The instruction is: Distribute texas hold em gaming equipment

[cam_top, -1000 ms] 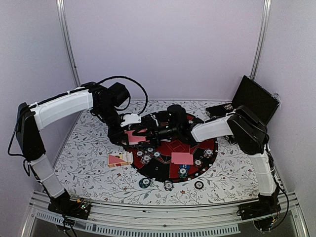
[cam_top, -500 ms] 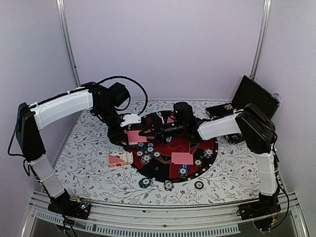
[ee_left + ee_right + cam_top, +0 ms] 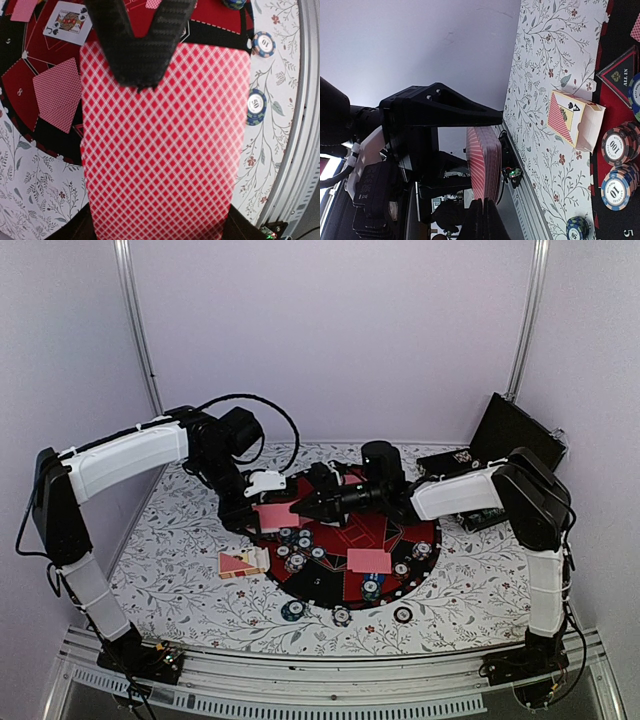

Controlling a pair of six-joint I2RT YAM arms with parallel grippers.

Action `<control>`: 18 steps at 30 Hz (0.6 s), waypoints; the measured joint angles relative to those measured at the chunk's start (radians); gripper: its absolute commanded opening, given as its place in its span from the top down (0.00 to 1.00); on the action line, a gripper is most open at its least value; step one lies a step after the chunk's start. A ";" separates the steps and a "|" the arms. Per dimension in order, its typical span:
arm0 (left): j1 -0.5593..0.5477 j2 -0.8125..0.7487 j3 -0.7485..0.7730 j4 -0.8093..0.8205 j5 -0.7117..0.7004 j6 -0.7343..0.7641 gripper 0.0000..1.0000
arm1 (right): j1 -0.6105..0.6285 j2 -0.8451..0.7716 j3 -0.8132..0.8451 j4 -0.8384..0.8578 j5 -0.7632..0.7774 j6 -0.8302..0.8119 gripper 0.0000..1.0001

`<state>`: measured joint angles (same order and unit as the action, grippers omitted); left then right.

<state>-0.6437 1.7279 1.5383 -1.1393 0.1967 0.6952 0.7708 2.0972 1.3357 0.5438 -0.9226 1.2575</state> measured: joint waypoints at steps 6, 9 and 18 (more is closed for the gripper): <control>0.000 0.000 0.000 -0.001 -0.003 0.000 1.00 | -0.023 -0.043 -0.046 -0.005 -0.003 -0.002 1.00; 0.000 0.000 0.000 -0.002 -0.008 0.000 1.00 | -0.070 -0.103 -0.105 -0.032 -0.004 -0.018 1.00; 0.000 0.000 -0.002 -0.001 -0.015 0.000 1.00 | -0.198 -0.253 -0.024 -0.498 0.172 -0.308 1.00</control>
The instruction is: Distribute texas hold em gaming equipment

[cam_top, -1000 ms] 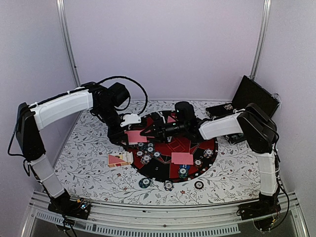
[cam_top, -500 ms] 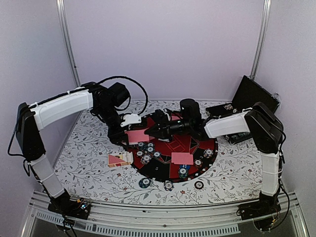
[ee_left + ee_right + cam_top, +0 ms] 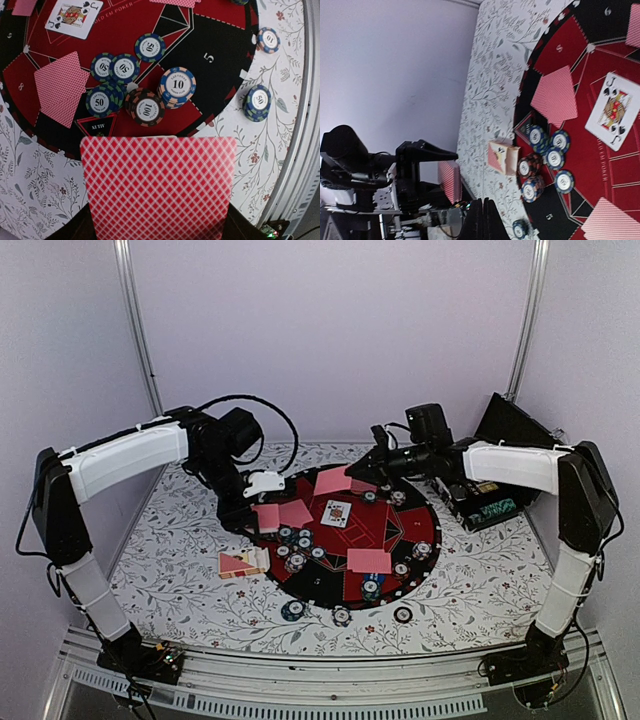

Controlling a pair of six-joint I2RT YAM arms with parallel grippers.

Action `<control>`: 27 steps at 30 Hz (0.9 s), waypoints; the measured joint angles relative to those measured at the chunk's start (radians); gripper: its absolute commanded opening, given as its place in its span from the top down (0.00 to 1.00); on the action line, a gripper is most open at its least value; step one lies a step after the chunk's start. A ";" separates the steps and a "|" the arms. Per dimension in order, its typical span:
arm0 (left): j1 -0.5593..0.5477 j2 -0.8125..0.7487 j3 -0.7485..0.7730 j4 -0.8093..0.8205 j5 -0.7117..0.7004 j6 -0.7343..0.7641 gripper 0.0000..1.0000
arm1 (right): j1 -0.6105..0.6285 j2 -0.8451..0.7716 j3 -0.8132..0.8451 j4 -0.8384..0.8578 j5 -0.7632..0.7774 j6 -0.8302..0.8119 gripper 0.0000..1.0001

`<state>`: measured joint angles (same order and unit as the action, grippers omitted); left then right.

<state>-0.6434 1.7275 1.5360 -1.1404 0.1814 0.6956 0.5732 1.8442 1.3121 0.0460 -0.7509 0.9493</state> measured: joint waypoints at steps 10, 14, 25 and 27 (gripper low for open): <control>0.005 -0.010 -0.031 -0.002 -0.009 0.000 1.00 | 0.110 0.047 0.463 -0.678 0.670 -0.386 1.00; 0.012 -0.026 -0.042 -0.003 -0.010 0.001 1.00 | 0.213 0.166 0.673 -0.842 0.963 -0.467 1.00; 0.027 -0.048 -0.047 -0.007 -0.010 0.003 1.00 | 0.372 0.470 0.812 -1.053 1.461 -0.613 1.00; 0.027 -0.048 -0.047 -0.007 -0.009 0.003 1.00 | 0.379 0.498 0.827 -1.062 1.515 -0.634 1.00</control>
<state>-0.6167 1.6794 1.4891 -1.1473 0.1722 0.6987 0.9520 2.3421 2.1395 -1.0164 0.7639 0.3149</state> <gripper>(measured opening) 0.668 0.009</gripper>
